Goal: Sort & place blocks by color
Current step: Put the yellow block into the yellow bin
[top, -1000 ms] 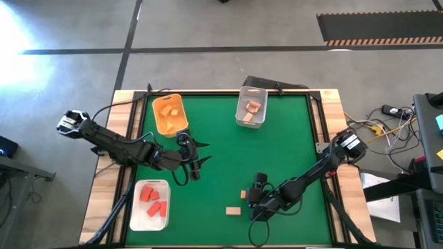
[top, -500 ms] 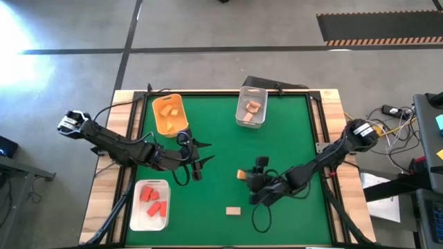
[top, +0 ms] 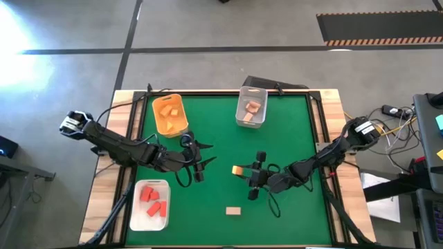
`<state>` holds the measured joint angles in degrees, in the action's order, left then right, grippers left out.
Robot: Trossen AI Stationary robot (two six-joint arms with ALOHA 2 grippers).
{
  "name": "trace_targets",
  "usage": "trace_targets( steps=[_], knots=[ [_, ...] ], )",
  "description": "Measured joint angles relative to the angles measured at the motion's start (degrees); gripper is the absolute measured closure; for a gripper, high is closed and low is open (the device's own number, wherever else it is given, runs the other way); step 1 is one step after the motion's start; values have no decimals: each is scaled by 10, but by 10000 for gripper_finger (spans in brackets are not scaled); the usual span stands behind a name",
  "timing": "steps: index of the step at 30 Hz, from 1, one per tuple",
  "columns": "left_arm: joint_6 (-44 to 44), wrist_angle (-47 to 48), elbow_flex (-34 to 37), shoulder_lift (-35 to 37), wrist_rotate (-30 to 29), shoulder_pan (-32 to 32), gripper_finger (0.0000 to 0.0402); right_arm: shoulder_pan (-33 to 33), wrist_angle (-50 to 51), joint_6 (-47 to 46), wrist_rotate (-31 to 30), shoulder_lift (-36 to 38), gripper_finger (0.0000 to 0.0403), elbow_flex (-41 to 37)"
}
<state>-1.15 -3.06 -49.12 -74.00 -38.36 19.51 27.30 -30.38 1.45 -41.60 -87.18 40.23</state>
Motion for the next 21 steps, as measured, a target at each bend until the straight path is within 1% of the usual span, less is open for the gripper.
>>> trace_targets(
  steps=[4, 6, 9, 13, 14, 17, 21],
  knots=[
    [-2, -10, 0, -14, 15, 0, 219, -5, -63, 31, 0, 0, 282, -16],
    [-2, -22, 0, -22, 48, 0, 219, -6, -90, 45, 0, 0, 282, -21],
    [-2, -52, 0, -42, 108, 1, 219, -6, -103, 48, 3, 0, 282, -24],
    [2, -109, 0, -76, 170, 1, 218, -7, -107, 48, 37, 0, 282, -26],
    [7, -118, -1, -84, 174, 1, 216, -7, -107, 48, 48, 0, 282, -26],
    [56, -138, -1, -100, 176, 1, 200, -10, -107, 37, 86, 0, 282, -26],
    [187, -183, -1, -122, 167, 8, 171, -28, -107, -23, 148, 1, 282, -25]
  ],
)
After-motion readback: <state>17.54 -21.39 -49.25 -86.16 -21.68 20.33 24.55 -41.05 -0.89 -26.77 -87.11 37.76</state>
